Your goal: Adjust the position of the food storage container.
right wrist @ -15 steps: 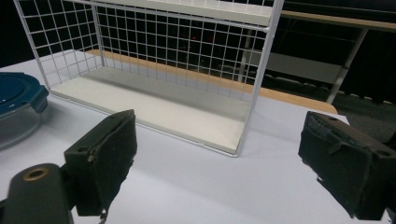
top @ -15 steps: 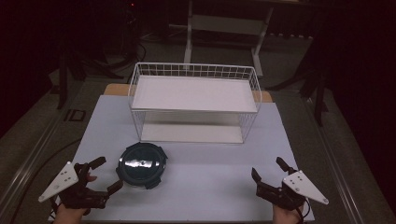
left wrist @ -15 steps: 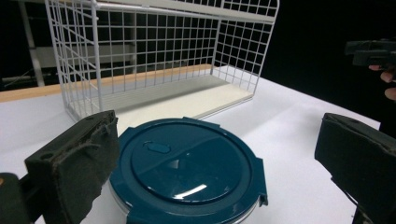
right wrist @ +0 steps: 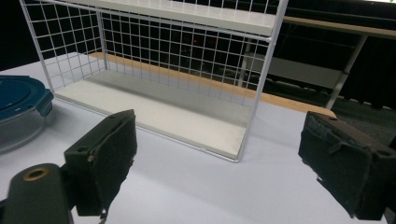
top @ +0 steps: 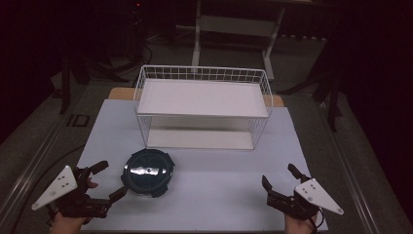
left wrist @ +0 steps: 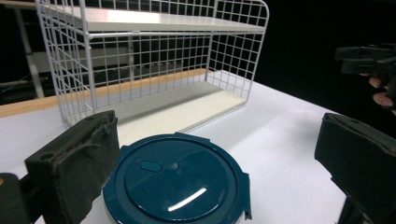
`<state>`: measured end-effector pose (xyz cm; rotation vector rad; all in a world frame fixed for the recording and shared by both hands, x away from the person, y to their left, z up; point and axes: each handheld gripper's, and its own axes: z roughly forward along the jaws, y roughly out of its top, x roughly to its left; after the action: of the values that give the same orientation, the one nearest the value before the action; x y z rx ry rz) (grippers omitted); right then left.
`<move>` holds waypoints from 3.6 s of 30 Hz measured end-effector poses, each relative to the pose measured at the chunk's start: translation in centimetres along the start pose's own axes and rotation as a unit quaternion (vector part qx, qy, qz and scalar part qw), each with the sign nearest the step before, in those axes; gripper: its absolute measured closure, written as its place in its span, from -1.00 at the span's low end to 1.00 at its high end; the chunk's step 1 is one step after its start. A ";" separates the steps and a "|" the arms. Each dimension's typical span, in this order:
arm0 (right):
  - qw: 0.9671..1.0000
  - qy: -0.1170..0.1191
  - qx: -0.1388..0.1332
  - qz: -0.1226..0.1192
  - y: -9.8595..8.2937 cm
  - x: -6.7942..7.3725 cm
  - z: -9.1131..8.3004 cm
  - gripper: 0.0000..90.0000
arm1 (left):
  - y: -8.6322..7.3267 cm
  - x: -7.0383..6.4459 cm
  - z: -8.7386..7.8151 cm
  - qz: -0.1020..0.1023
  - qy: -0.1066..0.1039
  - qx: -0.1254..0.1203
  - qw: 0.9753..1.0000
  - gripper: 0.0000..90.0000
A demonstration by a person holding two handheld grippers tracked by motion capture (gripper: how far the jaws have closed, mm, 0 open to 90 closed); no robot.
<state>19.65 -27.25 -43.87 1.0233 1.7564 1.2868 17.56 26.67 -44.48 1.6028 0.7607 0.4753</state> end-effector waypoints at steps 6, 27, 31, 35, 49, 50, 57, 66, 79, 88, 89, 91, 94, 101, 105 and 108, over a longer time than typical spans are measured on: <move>1.000 0.004 0.000 0.002 0.0 0.1 0.1 -0.75 | 0.7 1.6 -0.6 -0.011 0.002 0.039 0.999 -0.94; 1.000 0.016 0.007 0.006 -0.2 0.0 0.3 -0.75 | -4.5 4.6 1.1 -0.003 0.004 0.245 0.969 0.99; 1.000 0.018 0.006 0.006 -0.2 0.0 0.3 -0.75 | -4.8 4.6 1.8 -0.002 0.011 0.259 0.966 0.99; 1.000 0.020 0.008 0.005 -0.2 0.0 0.3 -0.75 | -5.0 4.7 2.3 -0.004 0.011 0.264 0.964 0.99; 1.000 0.023 0.008 0.003 -0.2 0.1 0.3 -0.75 | -4.2 5.3 3.7 0.001 0.021 0.265 0.964 0.99; 1.000 0.023 0.008 0.003 -0.2 0.1 0.3 -0.75 | -4.2 5.3 3.7 0.001 0.021 0.265 0.964 0.99; 1.000 0.027 0.010 0.004 -0.2 0.2 0.4 -0.75 | -4.0 5.6 4.9 -0.002 0.019 0.265 0.964 0.99; 1.000 0.029 0.012 0.006 -0.3 0.2 0.5 -0.75 | -3.9 6.2 5.8 -0.007 0.029 0.279 0.960 0.99; 0.999 0.033 0.015 0.007 -0.3 0.1 0.6 -0.75 | -3.7 6.1 6.8 0.002 0.031 0.290 0.957 0.99; 0.999 0.034 0.015 0.007 -0.3 0.2 0.6 -0.75 | -3.2 6.1 9.3 0.007 0.022 0.291 0.956 1.00; 0.999 0.035 0.015 0.008 -0.3 0.2 0.6 -0.75 | -3.1 6.1 9.6 0.006 0.020 0.291 0.956 1.00; 0.999 0.035 0.015 0.008 -0.3 0.2 0.6 -0.75 | -3.0 5.9 10.4 0.009 0.016 0.291 0.957 1.00; 0.999 0.037 0.015 0.008 -0.3 0.2 0.6 -0.75 | -2.8 5.8 11.4 0.009 0.010 0.291 0.957 1.00; 0.999 0.041 0.017 0.005 -0.4 0.4 0.7 -0.75 | -2.6 5.3 13.4 0.010 -0.006 0.284 0.959 1.00; 0.999 0.041 0.017 0.005 -0.4 0.3 0.7 -0.75 | -2.3 5.4 13.3 0.005 -0.012 0.281 0.960 1.00; 0.999 0.040 0.016 0.006 -0.3 0.3 0.6 -0.75 | -2.3 5.4 13.3 0.010 -0.012 0.285 0.958 1.00</move>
<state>20.01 -26.80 -44.38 1.0133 1.8386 1.3289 29.93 21.21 -49.66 2.1478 0.9166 0.2575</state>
